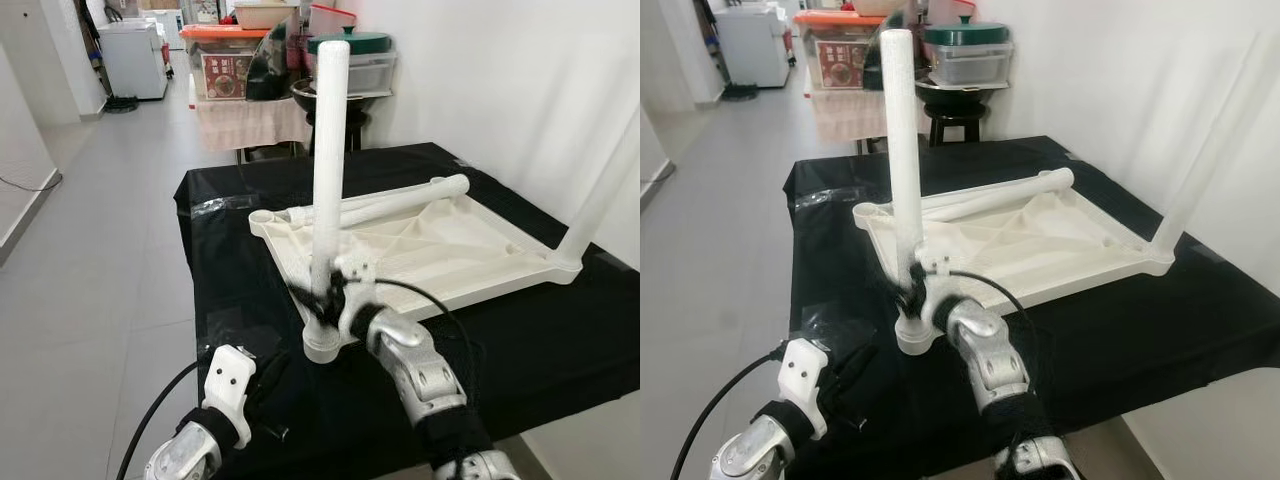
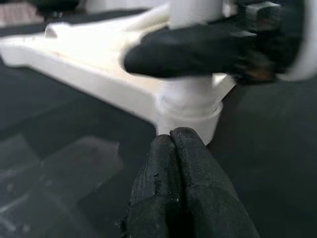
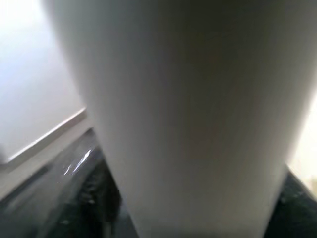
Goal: Building children table
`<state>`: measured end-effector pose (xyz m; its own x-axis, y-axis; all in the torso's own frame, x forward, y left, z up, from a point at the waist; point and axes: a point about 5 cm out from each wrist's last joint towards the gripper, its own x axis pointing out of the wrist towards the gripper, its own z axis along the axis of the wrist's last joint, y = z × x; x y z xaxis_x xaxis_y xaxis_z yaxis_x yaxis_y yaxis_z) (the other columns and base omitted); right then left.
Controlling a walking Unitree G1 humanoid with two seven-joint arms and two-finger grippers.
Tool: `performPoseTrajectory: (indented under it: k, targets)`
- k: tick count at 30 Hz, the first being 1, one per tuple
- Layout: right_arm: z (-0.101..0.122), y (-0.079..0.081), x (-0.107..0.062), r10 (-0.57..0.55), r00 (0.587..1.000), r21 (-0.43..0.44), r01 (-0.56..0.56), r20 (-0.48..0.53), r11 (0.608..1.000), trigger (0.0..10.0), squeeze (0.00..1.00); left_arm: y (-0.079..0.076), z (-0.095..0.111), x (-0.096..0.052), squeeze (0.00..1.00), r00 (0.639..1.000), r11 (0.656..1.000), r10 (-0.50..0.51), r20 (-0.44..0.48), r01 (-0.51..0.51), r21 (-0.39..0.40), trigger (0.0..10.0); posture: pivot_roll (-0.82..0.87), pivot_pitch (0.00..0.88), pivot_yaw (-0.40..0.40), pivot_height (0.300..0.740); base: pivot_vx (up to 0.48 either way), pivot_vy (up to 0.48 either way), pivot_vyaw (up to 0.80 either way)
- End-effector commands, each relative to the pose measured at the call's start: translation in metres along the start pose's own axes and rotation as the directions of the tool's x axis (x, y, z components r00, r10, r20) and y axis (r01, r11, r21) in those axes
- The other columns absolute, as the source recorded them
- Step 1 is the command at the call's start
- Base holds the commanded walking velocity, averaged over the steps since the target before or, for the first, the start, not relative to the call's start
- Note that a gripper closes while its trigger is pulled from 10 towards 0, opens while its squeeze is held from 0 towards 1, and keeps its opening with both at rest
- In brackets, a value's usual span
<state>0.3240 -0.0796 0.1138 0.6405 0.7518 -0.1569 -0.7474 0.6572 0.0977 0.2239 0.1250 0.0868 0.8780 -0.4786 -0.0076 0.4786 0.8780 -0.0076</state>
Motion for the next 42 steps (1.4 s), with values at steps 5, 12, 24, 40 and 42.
performPoseTrajectory:
  k: [5,12,24,40,42]
  targets:
    - [0.04,-0.01,-0.011,0.291,0.956,-0.133,-0.283,0.045,0.95,10.0,0.0,-0.002,0.0,0.0,0.0,0.999,0.999,-0.03,-0.01,0.031,0.017,10.0,0.0,0.0,-0.027,0.74,0.0,0.0,0.0]
    - [0.05,-0.031,-0.013,0.4,0.915,-0.158,-0.402,-0.047,0.902,10.0,0.0,-0.008,0.0,-0.003,0.0,0.997,0.995,-0.066,-0.037,0.069,0.076,10.0,0.02,0.0,-0.033,0.74,0.0,0.0,0.0]
    - [0.048,-0.049,-0.015,0.419,0.905,-0.067,-0.424,-0.073,0.903,0.0,0.0,-0.012,0.001,-0.004,0.0,0.998,0.991,-0.053,-0.046,0.058,0.119,10.0,0.02,0.0,-0.043,0.74,0.0,0.0,0.0]
    - [-0.013,-0.017,-0.015,-0.152,0.987,0.098,0.147,0.045,0.984,0.0,0.0,-0.007,0.001,-0.006,0.0,0.999,0.995,-0.041,-0.032,0.044,0.086,10.0,-0.05,0.0,0.002,0.74,0.0,0.0,0.0]
    - [-0.034,0.011,-0.013,-0.218,0.975,0.196,0.22,-0.029,0.956,0.0,0.0,-0.005,0.002,-0.006,0.0,0.999,0.996,-0.034,-0.032,0.037,0.083,10.0,-0.06,0.0,0.006,0.74,0.0,0.0,0.0]
